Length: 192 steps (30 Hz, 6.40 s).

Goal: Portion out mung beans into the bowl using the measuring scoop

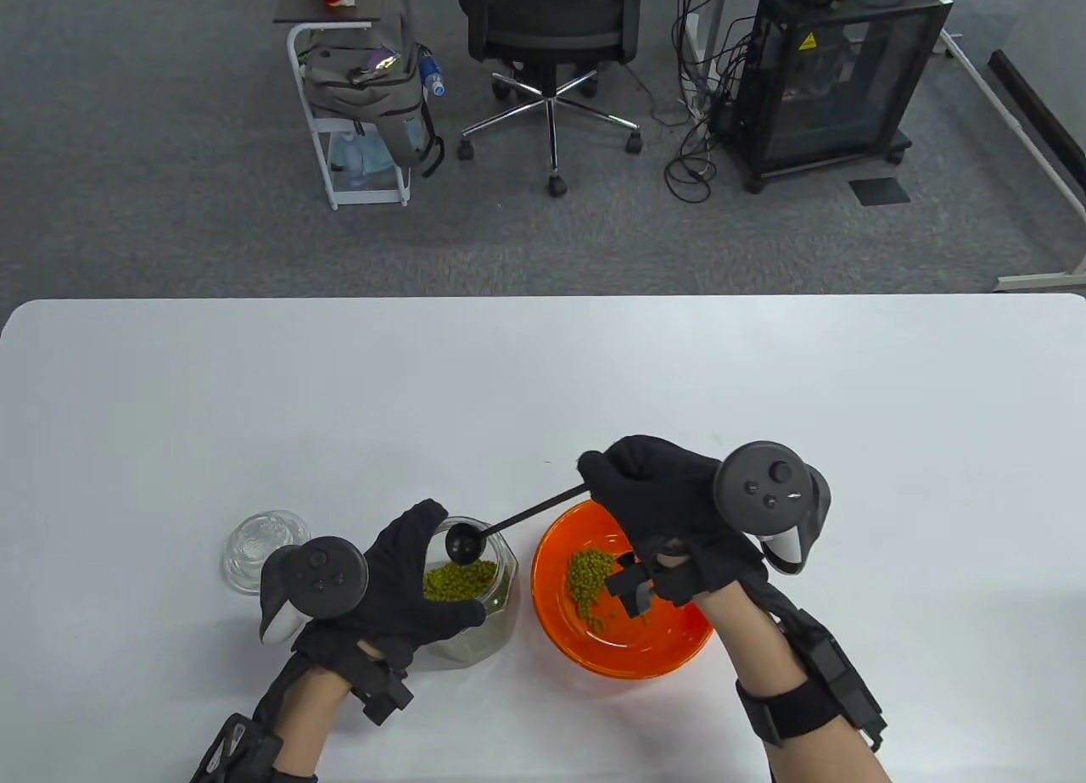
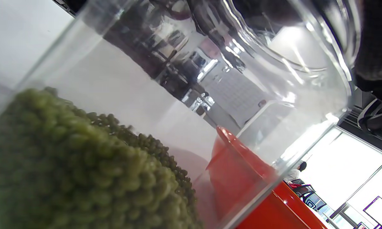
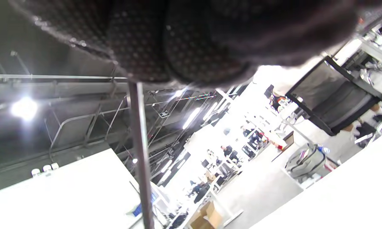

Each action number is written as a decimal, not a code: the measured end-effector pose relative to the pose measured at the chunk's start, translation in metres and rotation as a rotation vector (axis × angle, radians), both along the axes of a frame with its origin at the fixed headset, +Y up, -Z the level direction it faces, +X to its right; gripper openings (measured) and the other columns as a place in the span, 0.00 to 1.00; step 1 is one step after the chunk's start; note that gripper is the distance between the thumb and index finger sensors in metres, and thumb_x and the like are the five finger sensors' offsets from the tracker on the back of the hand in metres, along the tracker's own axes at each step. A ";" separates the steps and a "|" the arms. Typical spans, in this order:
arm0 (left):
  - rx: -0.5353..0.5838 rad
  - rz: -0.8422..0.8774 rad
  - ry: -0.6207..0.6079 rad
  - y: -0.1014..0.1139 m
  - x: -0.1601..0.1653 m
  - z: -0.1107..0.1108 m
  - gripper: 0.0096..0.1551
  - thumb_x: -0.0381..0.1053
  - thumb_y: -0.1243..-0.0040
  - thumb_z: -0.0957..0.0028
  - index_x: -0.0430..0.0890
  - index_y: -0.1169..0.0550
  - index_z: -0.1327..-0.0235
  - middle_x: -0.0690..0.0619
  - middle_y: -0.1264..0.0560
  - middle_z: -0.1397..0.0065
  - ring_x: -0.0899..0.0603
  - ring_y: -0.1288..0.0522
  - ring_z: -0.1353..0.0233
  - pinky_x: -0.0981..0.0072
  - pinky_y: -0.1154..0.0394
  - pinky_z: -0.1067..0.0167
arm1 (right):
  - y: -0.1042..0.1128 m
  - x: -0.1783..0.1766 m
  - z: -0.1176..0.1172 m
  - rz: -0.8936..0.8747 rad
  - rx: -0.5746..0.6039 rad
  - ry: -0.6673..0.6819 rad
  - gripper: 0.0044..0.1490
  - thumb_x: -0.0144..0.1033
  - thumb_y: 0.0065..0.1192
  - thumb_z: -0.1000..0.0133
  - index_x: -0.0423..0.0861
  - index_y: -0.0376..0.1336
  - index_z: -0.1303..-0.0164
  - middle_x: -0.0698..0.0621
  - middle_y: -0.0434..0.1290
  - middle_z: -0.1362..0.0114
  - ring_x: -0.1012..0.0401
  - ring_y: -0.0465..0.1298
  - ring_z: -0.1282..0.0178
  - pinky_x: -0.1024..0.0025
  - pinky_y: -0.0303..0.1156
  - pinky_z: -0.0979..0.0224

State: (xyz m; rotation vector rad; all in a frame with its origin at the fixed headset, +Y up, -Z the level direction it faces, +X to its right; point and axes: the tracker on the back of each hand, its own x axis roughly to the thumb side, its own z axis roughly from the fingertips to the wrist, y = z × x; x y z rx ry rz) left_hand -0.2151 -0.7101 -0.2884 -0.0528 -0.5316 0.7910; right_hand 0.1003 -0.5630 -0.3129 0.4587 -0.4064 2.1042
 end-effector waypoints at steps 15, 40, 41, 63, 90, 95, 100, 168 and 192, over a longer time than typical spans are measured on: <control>-0.004 0.005 0.001 -0.001 0.000 0.000 0.79 0.84 0.29 0.59 0.34 0.52 0.21 0.31 0.47 0.17 0.21 0.40 0.19 0.23 0.39 0.28 | 0.007 -0.101 -0.017 0.515 0.020 0.110 0.24 0.55 0.77 0.52 0.44 0.83 0.71 0.46 0.86 0.64 0.55 0.83 0.75 0.64 0.81 0.68; -0.004 -0.002 -0.002 -0.001 0.000 0.000 0.79 0.84 0.29 0.58 0.34 0.52 0.21 0.31 0.47 0.17 0.21 0.40 0.19 0.23 0.39 0.28 | -0.087 -0.049 -0.045 0.055 -0.578 0.104 0.26 0.50 0.66 0.46 0.38 0.80 0.66 0.42 0.86 0.64 0.55 0.84 0.77 0.64 0.81 0.71; -0.004 -0.004 -0.001 -0.001 0.000 0.000 0.79 0.84 0.29 0.58 0.34 0.52 0.21 0.31 0.47 0.17 0.21 0.40 0.19 0.23 0.39 0.28 | -0.090 -0.043 -0.044 0.023 -0.602 0.081 0.26 0.50 0.66 0.46 0.38 0.80 0.66 0.42 0.85 0.64 0.56 0.83 0.77 0.65 0.81 0.71; -0.008 0.002 -0.003 -0.001 -0.001 0.000 0.79 0.84 0.29 0.59 0.35 0.52 0.21 0.31 0.48 0.16 0.21 0.40 0.19 0.23 0.39 0.28 | -0.106 0.027 -0.028 -0.280 -0.661 -0.016 0.26 0.50 0.64 0.45 0.39 0.79 0.65 0.43 0.85 0.63 0.56 0.83 0.76 0.65 0.80 0.71; -0.012 0.006 -0.004 -0.001 -0.001 0.000 0.79 0.84 0.29 0.59 0.35 0.52 0.21 0.32 0.48 0.16 0.21 0.40 0.19 0.23 0.39 0.28 | -0.107 0.120 -0.019 -0.470 -0.657 -0.073 0.26 0.51 0.64 0.44 0.40 0.79 0.65 0.43 0.84 0.62 0.56 0.83 0.76 0.65 0.80 0.70; -0.014 0.008 -0.005 -0.001 -0.001 0.000 0.79 0.84 0.29 0.59 0.35 0.52 0.20 0.32 0.48 0.16 0.21 0.40 0.19 0.23 0.39 0.28 | -0.121 0.151 -0.018 -0.462 -0.653 -0.141 0.26 0.51 0.64 0.44 0.40 0.79 0.64 0.43 0.84 0.62 0.56 0.83 0.76 0.65 0.80 0.70; -0.013 0.008 -0.006 -0.001 -0.001 0.000 0.79 0.84 0.29 0.59 0.35 0.52 0.20 0.32 0.48 0.16 0.21 0.40 0.19 0.23 0.39 0.28 | -0.136 0.179 -0.016 -0.470 -0.662 -0.205 0.26 0.51 0.64 0.44 0.39 0.79 0.65 0.43 0.84 0.62 0.56 0.83 0.76 0.65 0.80 0.70; -0.006 0.005 -0.011 -0.002 -0.002 0.000 0.79 0.84 0.30 0.58 0.35 0.52 0.21 0.31 0.48 0.17 0.21 0.40 0.19 0.23 0.40 0.28 | -0.043 0.104 0.065 0.047 0.444 -0.100 0.25 0.51 0.71 0.49 0.41 0.81 0.67 0.43 0.85 0.60 0.52 0.82 0.70 0.58 0.79 0.63; -0.006 0.003 -0.014 -0.002 -0.002 -0.001 0.79 0.84 0.30 0.58 0.34 0.52 0.21 0.31 0.48 0.17 0.21 0.40 0.19 0.23 0.39 0.28 | -0.011 -0.004 0.029 0.104 0.270 0.068 0.25 0.53 0.70 0.48 0.41 0.81 0.69 0.45 0.85 0.64 0.55 0.83 0.74 0.61 0.80 0.67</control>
